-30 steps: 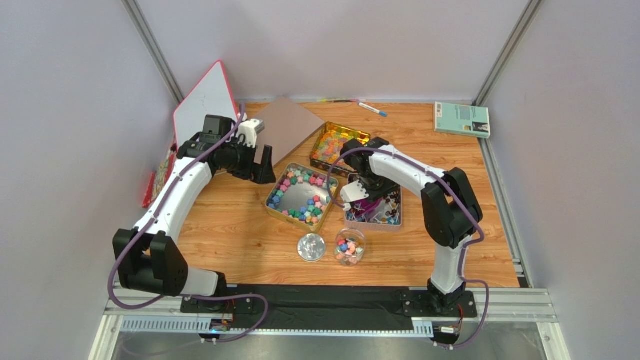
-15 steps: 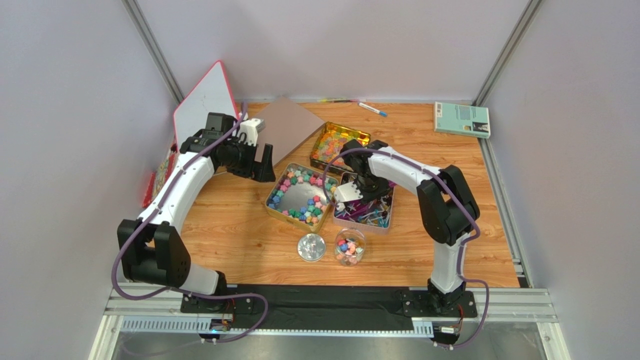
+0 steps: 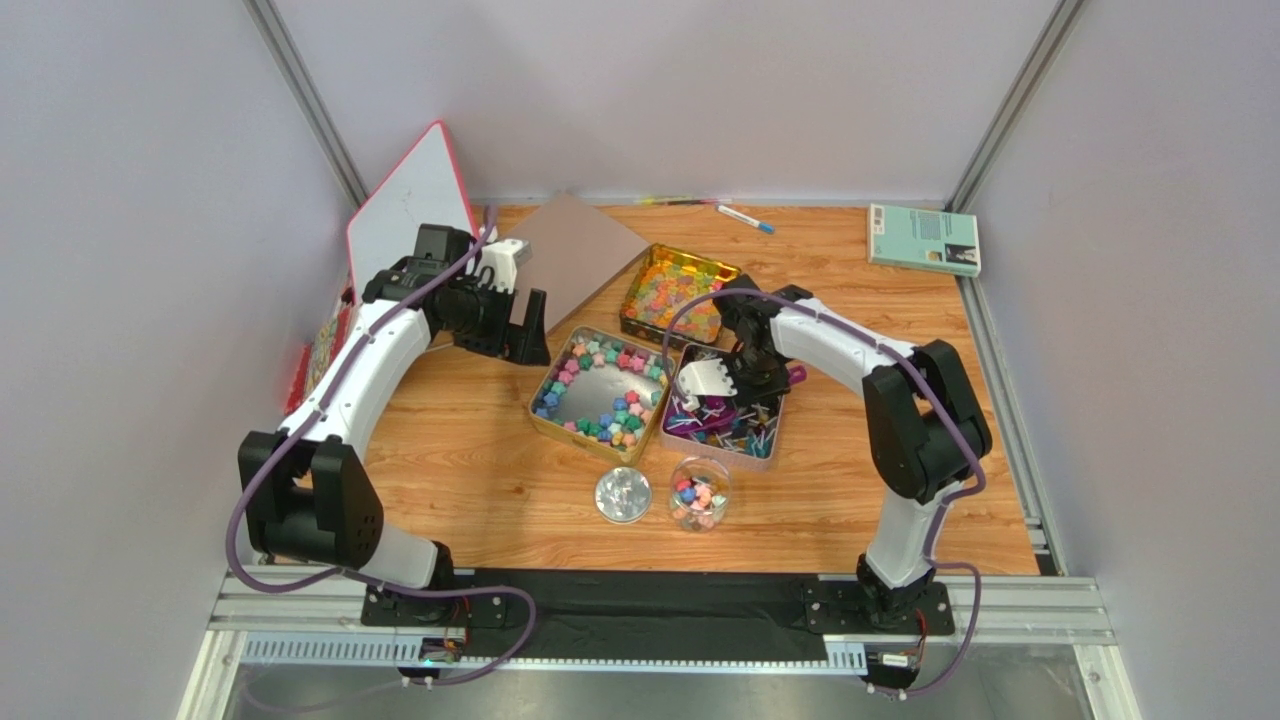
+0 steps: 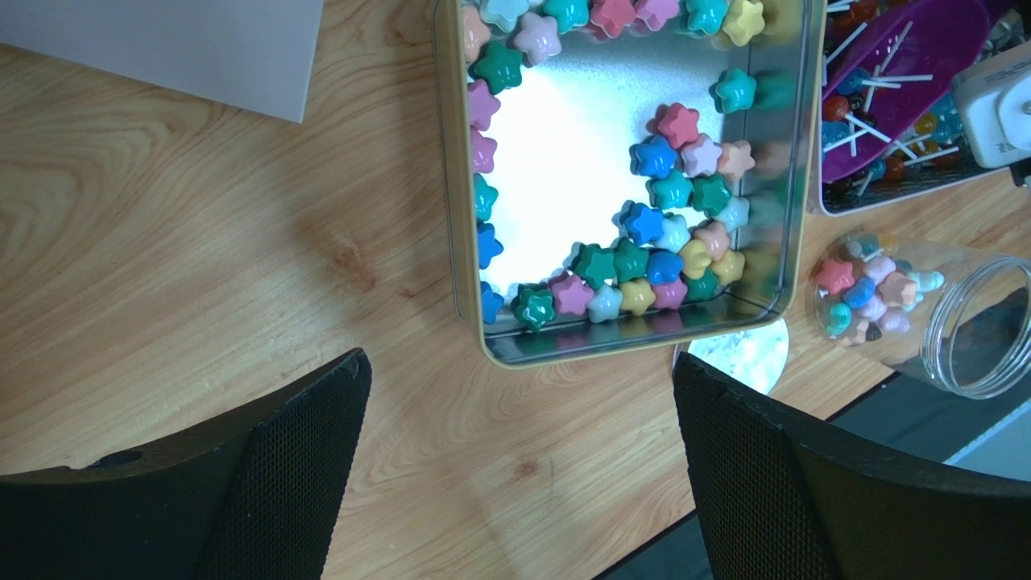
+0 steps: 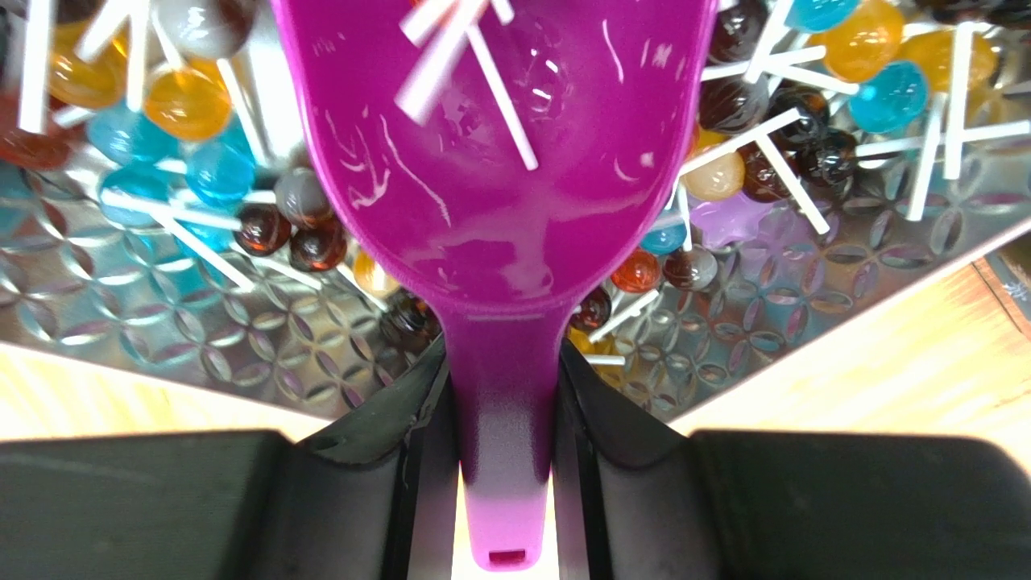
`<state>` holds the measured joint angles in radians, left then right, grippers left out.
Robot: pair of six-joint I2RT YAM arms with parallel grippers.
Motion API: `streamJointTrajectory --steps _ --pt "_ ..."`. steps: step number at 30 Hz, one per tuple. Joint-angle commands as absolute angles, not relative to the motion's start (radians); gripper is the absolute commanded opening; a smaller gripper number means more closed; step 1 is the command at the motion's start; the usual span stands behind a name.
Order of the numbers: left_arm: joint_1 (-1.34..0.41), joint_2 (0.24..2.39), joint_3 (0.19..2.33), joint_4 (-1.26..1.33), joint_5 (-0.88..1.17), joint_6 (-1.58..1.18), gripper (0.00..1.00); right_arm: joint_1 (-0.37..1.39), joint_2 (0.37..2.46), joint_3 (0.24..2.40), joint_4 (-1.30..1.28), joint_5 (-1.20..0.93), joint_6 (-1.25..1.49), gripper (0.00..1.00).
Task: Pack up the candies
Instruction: Scoop the fake candies from the storage box, then place the fake candies in the packing bottle.
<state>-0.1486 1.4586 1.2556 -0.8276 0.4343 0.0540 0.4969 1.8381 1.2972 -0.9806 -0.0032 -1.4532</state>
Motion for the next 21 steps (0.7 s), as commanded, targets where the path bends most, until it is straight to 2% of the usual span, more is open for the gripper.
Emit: streamJointTrajectory --steps 1,11,21 --pt "-0.143 1.473 1.31 -0.834 0.419 0.069 0.99 0.459 1.773 1.27 -0.943 -0.172 -1.43 0.0" --pt "-0.143 1.497 1.331 -0.867 0.38 0.11 1.0 0.371 1.665 1.175 -0.904 -0.432 -1.379 0.0" --pt "-0.143 1.519 1.35 -0.874 0.377 0.126 0.99 0.341 1.513 1.074 -0.825 -0.445 -1.338 0.0"
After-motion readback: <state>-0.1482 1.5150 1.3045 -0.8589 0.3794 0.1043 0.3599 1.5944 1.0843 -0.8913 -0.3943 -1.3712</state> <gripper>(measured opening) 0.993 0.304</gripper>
